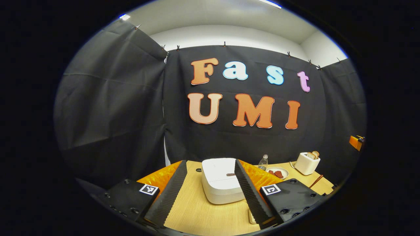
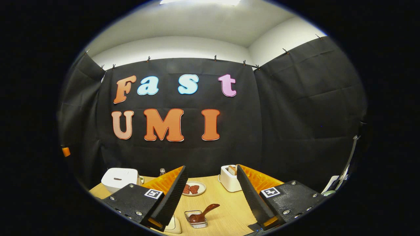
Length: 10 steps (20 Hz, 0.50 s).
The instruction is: Close the left gripper, press the button to open the rice cooker; take a wooden spoon from the chopstick holder with the right hand, scoop a spoonful of rice and pour it into the rice cooker, then put the wooden spoon back into the chopstick holder.
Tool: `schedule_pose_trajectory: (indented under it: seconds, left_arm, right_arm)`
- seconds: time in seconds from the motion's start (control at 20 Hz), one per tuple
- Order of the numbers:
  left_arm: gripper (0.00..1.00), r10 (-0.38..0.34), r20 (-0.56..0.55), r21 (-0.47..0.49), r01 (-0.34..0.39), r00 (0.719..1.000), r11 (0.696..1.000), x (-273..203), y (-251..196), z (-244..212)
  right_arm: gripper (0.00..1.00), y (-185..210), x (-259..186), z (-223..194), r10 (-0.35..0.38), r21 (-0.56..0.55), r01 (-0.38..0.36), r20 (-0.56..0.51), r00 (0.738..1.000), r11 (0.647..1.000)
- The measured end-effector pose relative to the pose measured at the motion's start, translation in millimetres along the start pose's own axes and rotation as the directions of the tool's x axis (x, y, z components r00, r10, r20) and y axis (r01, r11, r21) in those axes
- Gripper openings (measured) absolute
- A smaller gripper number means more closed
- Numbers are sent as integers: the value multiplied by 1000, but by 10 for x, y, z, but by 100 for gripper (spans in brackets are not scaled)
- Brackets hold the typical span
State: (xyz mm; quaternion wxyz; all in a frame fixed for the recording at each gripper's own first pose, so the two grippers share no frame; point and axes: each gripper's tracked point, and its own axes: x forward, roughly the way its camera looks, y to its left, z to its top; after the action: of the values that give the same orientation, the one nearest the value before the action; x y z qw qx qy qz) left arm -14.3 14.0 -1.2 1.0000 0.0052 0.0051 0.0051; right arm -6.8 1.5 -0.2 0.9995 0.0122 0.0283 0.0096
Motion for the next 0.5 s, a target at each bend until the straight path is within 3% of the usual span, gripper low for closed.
schedule_pose_trajectory:
  seconds: [0.25,0.4,0.45,0.5]
  left_arm:
    - [97,8,2,-4,-8,1000,1000,15,17,-6]
    - [34,17,32,31,-18,999,999,-9,55,109]
    - [42,14,34,48,-16,999,999,-17,32,107]
    - [38,16,40,67,-18,999,998,-30,33,123]
  right_arm:
    - [93,8,0,-1,-2,-8,2,-7,1000,1000]
    - [93,3,-3,-15,2,-1,-2,-15,1000,1000]
    - [93,-2,0,-14,1,2,-1,-16,1000,1000]
    - [93,1,4,-15,0,6,0,-17,1000,1000]
